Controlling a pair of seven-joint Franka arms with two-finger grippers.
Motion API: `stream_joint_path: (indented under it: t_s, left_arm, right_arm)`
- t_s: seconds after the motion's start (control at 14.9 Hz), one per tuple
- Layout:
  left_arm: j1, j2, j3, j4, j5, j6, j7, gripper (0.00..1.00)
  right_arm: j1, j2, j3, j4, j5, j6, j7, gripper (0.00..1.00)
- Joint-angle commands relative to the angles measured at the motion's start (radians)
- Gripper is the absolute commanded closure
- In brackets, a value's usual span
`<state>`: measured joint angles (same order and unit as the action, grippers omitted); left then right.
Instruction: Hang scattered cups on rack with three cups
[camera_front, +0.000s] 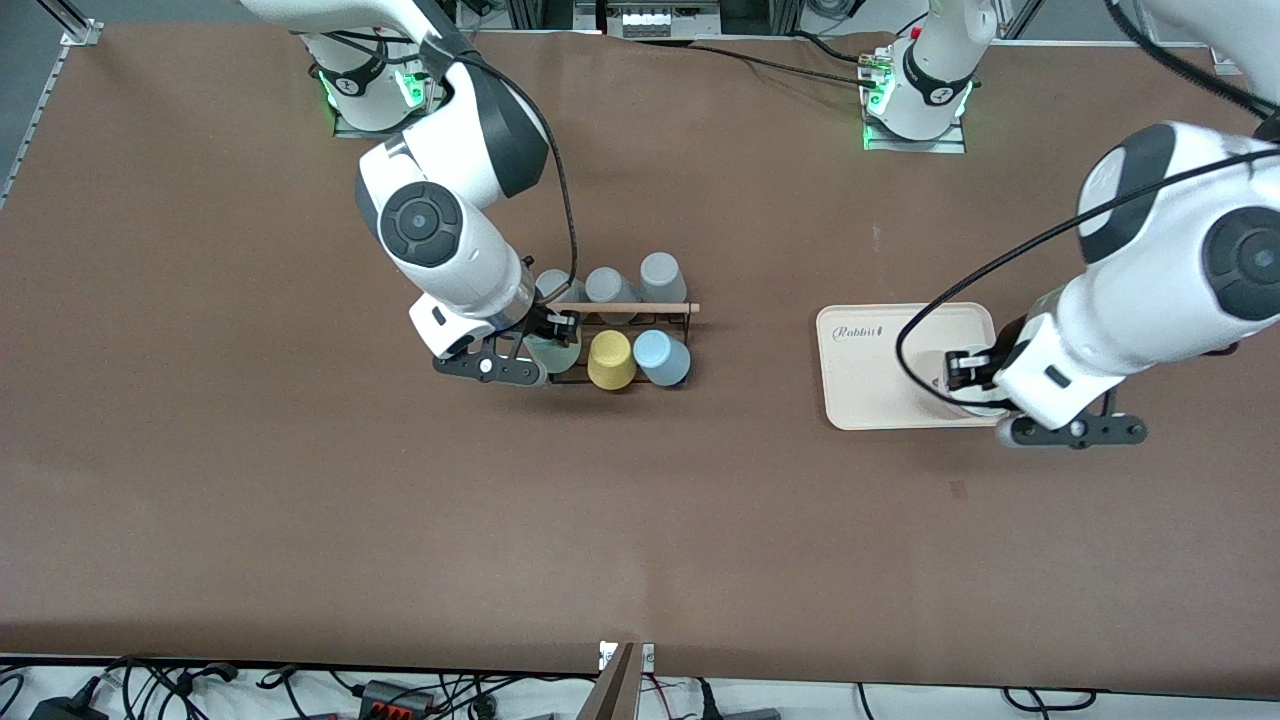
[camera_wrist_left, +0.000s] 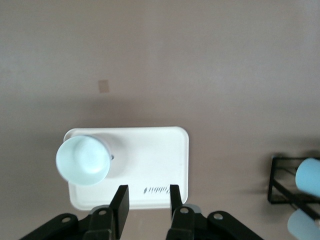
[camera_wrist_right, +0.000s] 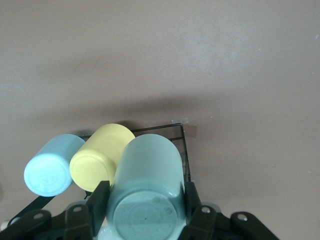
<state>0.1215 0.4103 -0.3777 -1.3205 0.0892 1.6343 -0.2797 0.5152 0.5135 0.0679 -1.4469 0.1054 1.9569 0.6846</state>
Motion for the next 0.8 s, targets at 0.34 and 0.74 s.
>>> stream_joint_path:
  t_s: [0.34, 0.74]
  left_arm:
    - [0.145, -0.253, -0.041, -0.273, -0.118, -0.014, 0.168, 0.56]
    - [0.034, -0.43, 0.081, -0.522, -0.129, 0.151, 0.195, 0.0]
  right_arm:
    - [0.039, 0.083, -0.011, 0.019, -0.092, 0.025, 0.038, 0.52]
    - [0.052, 0.12, -0.011, 0.011, -0.107, 0.053, 0.038, 0.5]
